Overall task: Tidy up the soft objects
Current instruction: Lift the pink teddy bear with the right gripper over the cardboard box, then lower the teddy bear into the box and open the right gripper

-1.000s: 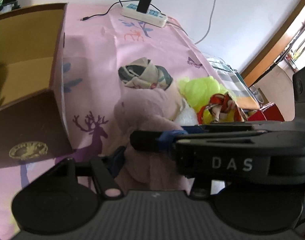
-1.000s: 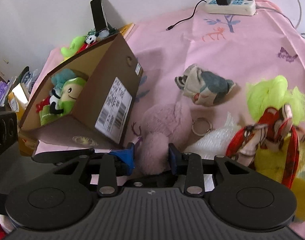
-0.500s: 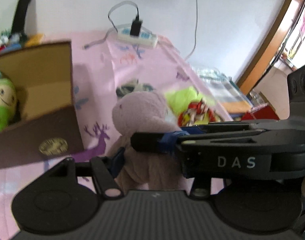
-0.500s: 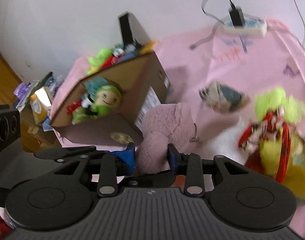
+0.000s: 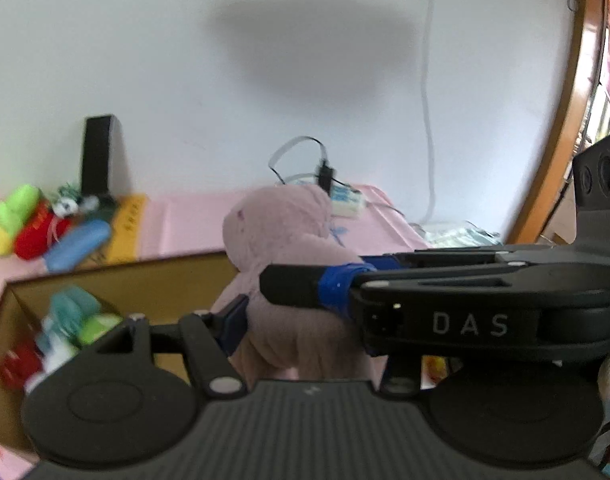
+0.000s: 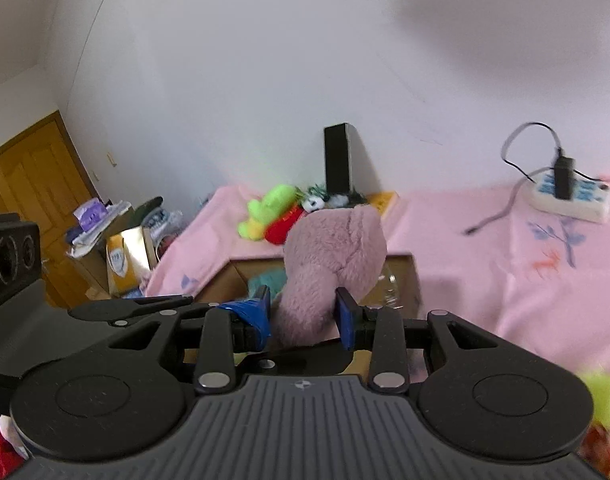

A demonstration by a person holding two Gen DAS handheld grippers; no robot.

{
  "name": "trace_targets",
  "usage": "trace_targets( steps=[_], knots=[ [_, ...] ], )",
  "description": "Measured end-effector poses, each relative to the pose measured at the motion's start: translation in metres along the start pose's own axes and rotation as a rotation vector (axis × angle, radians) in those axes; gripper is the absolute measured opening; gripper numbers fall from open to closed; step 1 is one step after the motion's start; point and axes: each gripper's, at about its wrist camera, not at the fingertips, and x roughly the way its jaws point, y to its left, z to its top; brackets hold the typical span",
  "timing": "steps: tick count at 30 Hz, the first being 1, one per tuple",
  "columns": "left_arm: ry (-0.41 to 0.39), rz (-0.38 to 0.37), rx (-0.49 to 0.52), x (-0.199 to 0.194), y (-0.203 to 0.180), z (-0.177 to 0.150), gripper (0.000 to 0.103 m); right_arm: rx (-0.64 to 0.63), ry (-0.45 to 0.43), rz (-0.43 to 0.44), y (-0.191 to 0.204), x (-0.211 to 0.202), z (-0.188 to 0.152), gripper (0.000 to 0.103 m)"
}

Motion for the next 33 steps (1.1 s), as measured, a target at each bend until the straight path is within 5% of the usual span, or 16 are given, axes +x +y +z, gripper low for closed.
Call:
trace_targets(
  steps=[6, 19, 33],
  knots=[
    [0.052, 0.031, -0.019, 0.030, 0.061, 0.013, 0.047, 0.005, 0.068, 0.010, -0.002, 0.070, 0.018, 0.018],
    [0.324, -0.049, -0.152, 0.112, 0.119, -0.041, 0.047, -0.005, 0.325, -0.138, -0.010, 0.155, -0.016, 0.017],
    [0.353, -0.094, -0.137, 0.129, 0.113, -0.039, 0.053, 0.049, 0.243, -0.288, -0.025, 0.140, -0.020, 0.018]
  ],
)
